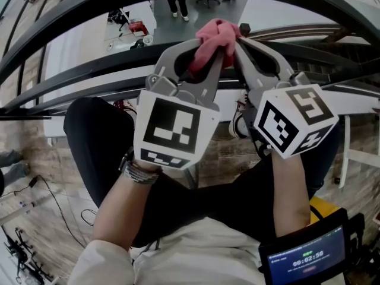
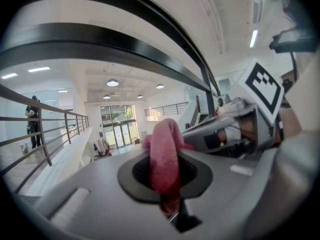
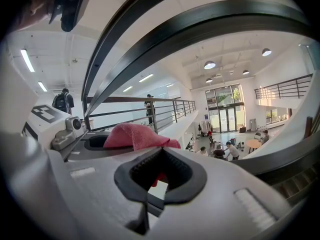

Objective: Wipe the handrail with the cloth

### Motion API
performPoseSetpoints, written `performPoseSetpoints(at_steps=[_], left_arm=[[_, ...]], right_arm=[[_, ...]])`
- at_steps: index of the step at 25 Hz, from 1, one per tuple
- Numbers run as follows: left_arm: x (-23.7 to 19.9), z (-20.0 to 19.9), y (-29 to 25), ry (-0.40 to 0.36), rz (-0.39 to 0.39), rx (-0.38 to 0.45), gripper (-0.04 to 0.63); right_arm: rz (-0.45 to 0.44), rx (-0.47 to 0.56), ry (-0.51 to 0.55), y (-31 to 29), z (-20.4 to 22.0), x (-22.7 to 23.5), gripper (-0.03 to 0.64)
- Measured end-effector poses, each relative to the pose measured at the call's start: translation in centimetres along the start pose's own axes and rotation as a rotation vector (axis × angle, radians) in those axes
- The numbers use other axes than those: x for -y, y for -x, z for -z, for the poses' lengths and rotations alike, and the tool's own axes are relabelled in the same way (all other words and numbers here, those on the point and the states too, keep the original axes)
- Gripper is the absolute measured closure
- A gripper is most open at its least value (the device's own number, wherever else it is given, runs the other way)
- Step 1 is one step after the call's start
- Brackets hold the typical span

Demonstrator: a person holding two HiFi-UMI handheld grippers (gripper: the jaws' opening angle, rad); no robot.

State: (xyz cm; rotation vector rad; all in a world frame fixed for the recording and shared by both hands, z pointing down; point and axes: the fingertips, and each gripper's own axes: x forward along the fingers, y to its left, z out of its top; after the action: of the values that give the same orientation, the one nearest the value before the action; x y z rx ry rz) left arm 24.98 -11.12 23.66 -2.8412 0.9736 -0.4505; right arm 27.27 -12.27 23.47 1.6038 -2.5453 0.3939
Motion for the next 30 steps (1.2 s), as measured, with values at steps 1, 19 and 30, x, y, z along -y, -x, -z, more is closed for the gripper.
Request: performPoseSetpoints(at_steps=[1,19,30], left_arm=[[0.1,0.0,-0.1,0.0,0.002,0.0,0.563],[1.7,-0.6,-1.4,-0.013,0.037,0.001,0.563],[2.9,-1.0,-2.3,-0.023,0.054,-0.002,0.563]], right_arm=[[0.001,0.001,-0.001,0.1,0.0,0.1,0.615],[0.038,0.018,-0.014,1.3,0.1,1.8,0.615],[0.059,0.032,-0.017,2.3,0.1,3.0,0.615]])
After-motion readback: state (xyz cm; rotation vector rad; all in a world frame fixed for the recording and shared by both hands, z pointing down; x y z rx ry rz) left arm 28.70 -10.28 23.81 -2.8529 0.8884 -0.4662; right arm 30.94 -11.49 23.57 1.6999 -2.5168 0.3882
